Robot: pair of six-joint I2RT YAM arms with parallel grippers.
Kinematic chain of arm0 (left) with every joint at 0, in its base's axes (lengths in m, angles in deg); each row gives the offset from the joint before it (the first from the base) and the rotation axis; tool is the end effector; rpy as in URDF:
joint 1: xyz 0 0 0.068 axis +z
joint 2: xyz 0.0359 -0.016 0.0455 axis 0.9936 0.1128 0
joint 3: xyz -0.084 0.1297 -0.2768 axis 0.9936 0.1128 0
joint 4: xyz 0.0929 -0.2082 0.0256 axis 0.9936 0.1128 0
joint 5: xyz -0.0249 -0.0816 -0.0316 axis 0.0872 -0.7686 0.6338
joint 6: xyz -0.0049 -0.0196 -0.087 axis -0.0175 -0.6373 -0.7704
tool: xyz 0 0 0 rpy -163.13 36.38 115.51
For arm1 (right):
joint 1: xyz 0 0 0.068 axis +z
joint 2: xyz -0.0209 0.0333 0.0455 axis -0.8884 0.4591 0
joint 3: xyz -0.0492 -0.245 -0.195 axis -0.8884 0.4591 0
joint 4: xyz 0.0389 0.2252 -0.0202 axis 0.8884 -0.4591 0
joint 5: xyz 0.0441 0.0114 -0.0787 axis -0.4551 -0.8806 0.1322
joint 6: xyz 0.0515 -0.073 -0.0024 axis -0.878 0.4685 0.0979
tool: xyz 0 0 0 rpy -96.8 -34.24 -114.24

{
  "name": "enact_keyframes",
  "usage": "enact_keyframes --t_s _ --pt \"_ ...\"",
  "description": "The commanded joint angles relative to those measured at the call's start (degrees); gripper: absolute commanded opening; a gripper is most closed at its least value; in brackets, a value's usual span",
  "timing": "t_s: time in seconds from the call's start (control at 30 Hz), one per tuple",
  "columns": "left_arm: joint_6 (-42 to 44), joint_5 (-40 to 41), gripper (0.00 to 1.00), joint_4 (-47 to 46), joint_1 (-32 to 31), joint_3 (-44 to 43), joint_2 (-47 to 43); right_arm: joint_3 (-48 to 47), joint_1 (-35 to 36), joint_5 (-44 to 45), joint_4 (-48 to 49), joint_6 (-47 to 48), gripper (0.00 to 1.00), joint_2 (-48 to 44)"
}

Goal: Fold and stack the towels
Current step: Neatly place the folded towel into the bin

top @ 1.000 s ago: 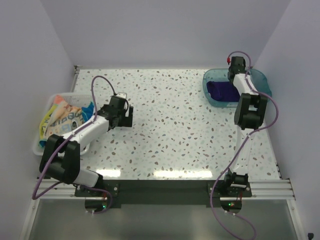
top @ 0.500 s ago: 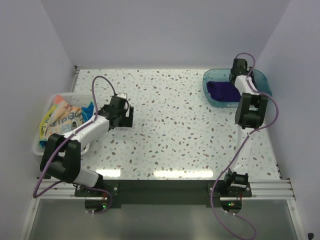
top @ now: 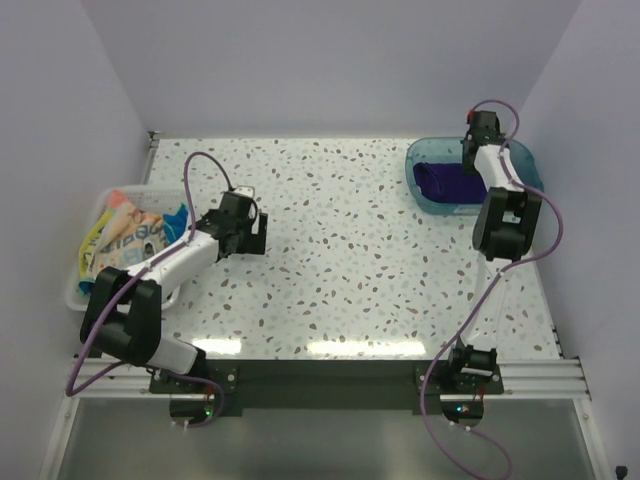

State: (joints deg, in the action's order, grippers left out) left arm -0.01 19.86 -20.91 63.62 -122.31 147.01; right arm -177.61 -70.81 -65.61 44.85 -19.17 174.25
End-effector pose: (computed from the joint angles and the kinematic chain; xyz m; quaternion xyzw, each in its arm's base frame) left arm 0.2713 -0.0768 0.2305 -0.0011 0.9452 0.0249 0.3254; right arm 0.5462 -0.1040 0.2108 0.0606 0.9251 -0.1981 0.3183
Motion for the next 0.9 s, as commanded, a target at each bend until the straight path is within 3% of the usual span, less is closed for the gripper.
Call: enact_keyframes --t_s 0.0,0.53,0.87 --pt "1.31 -0.24 1.0 -2.45 0.48 0.28 0.01 -3.62 -0.12 -5.18 -2.75 -3.75 0.27 1.75" --pt "1.49 -0.15 1.0 -2.36 0.48 0.19 1.24 -4.23 -4.6 -4.13 -4.33 -5.77 0.29 5.8" --pt "1.4 -0.94 1.0 -2.45 0.48 -0.08 0.89 3.67 -3.81 -16.69 2.34 -11.04 0.33 -6.49"
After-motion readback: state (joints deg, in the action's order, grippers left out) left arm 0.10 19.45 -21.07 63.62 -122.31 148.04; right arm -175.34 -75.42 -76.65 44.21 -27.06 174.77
